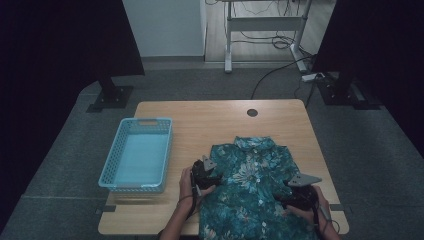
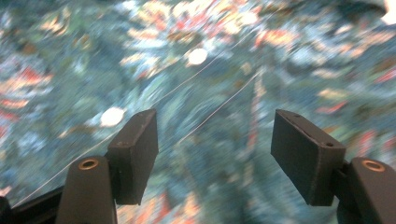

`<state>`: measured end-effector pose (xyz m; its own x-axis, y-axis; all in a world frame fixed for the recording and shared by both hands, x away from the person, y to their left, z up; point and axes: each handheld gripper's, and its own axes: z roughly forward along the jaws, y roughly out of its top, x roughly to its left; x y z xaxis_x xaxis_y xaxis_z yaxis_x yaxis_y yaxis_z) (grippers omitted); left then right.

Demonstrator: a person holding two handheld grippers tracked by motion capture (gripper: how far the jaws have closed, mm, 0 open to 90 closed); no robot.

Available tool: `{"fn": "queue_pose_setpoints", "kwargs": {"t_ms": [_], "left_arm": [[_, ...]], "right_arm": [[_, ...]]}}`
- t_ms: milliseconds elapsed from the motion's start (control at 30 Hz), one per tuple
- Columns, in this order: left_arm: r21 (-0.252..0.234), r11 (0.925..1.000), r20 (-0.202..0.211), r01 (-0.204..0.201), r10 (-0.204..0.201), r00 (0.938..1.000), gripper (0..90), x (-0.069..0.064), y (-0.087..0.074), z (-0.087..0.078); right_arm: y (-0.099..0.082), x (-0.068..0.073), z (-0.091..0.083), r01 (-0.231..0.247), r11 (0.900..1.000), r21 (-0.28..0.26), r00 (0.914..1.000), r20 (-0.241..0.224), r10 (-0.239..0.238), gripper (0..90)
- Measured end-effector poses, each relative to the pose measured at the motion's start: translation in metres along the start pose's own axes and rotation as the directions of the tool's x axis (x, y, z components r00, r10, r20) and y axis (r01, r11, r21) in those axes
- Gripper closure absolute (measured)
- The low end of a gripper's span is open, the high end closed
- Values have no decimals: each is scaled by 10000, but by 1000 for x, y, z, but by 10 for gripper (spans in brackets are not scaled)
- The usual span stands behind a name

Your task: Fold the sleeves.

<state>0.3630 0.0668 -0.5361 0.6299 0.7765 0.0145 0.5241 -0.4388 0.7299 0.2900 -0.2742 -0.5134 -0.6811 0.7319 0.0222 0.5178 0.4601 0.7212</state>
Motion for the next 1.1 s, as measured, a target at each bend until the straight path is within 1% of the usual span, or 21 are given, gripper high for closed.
{"fn": "queue_pose_setpoints", "kwargs": {"t_ms": [67, 133, 200, 300, 400, 467, 533, 567, 600, 633, 700, 767, 867, 1000, 1100], "left_arm": [[-17, 10000, 20, -10, 10, 10000, 447, 1, -2, -2], [-17, 10000, 24, -29, 29, 10000, 449, 1, -3, -3], [-60, 9999, 50, -93, 93, 9999, 453, 1, -4, -3], [-42, 9998, 105, -185, 185, 9998, 456, 2, -4, -4], [33, 9996, 109, -293, 293, 9995, 458, 3, -4, -6], [49, 9995, 98, -302, 301, 9995, 462, 4, -5, -7], [43, 9996, 65, -273, 272, 9996, 463, 5, -7, -8], [33, 9998, 60, -197, 197, 9998, 463, 6, -7, -9], [45, 9999, 34, -165, 165, 9999, 463, 7, -8, -10], [8, 9999, 38, -124, 124, 9999, 464, 7, -8, -10], [-14, 10000, 44, -32, 33, 10000, 464, 7, -9, -10], [-46, 10000, 75, 75, -75, 9999, 464, 8, -10, -10], [61, 10000, 0, 66, -66, 10000, 465, 10, -11, -13], [257, 9997, -240, -59, 65, 9997, 465, 13, -13, -19], [296, 9996, -341, 2, 8, 9994, 471, 14, -18, -25]], "right_arm": [[8, -10, 2, 27, 9998, 186, 10000, 85, -29, 323], [14, -23, 6, -111, 9996, 276, 9999, 93, 108, 323], [20, -36, 12, -259, 9992, 292, 9996, -81, 261, 323], [25, -50, 25, -378, 9985, 407, 9991, -189, 386, 323], [27, -62, 39, -530, 9966, 623, 9986, -54, 534, 323], [26, -70, 45, -723, 9952, 653, 9974, 73, 720, 322], [24, -76, 49, -882, 9937, 690, 9957, 333, 860, 322], [22, -79, 51, -969, 9927, 716, 9947, 408, 942, 323], [20, -81, 51, -1019, 9936, 491, 9942, 382, 1001, 324], [19, -82, 51, -1136, 9928, 373, 9931, 343, 1123, 325], [17, -82, 51, -1151, 9930, 266, 9926, 424, 1140, 328], [16, -78, 51, -1105, 9937, 175, 9919, 647, 1091, 328], [15, -71, 53, -1172, 9931, -3, 9887, 940, 1167, 327], [17, -60, 55, -1235, 9923, -6, 9870, 1039, 1229, 327], [19, -49, 56, -1176, 9930, 59, 9882, 991, 1164, 327]]}}
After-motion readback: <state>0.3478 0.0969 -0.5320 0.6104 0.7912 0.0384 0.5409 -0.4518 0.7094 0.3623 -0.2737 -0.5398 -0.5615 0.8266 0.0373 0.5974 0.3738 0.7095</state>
